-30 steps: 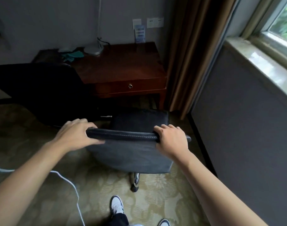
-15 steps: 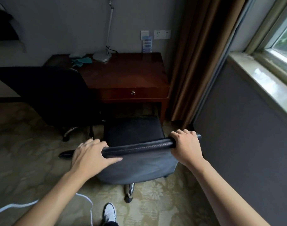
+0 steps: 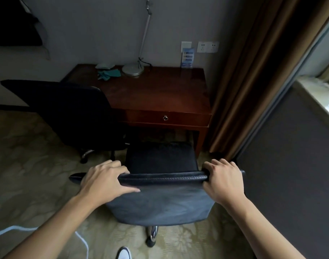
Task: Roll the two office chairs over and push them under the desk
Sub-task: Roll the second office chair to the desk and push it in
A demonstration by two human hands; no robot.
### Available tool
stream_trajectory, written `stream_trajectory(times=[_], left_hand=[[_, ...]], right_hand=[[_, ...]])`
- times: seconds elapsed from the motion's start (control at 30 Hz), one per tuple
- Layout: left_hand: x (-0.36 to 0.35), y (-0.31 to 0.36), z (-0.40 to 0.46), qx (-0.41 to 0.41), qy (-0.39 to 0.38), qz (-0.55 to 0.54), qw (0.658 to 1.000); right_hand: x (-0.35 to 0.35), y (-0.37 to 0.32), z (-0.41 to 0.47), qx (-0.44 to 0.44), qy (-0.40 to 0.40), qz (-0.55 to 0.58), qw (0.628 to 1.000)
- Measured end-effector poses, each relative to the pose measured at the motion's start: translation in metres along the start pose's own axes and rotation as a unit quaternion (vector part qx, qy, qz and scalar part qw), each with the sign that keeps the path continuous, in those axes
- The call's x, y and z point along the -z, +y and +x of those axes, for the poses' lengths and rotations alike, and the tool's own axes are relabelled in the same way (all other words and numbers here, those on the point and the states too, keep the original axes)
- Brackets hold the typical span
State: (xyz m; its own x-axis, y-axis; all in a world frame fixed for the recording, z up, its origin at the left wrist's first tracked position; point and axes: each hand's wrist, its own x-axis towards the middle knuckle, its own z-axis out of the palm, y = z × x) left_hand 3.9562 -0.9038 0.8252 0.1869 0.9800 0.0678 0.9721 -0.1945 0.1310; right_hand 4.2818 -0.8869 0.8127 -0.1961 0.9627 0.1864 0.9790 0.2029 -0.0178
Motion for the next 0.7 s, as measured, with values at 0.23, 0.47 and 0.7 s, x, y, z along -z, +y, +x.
stream_trajectory(times=[0.23,0.47,0.7], left_hand=[[0.001,-0.003,0.026,-0.031,-0.001,0.003,1.0],[0.01,-0.004,0.055,-0.041,-0.02,0.004,0.999],[-0.001,-0.003,0.014,-0.017,0.033,-0.015,0.999]], right_hand=[[-0.003,0.008,0.013,-0.018,-0.002,0.008,1.0],[0.006,0.005,0.028,-0.03,-0.048,0.006,0.998],[0.005,-0.014,-0.004,-0.057,-0.066,0.014,0.996]])
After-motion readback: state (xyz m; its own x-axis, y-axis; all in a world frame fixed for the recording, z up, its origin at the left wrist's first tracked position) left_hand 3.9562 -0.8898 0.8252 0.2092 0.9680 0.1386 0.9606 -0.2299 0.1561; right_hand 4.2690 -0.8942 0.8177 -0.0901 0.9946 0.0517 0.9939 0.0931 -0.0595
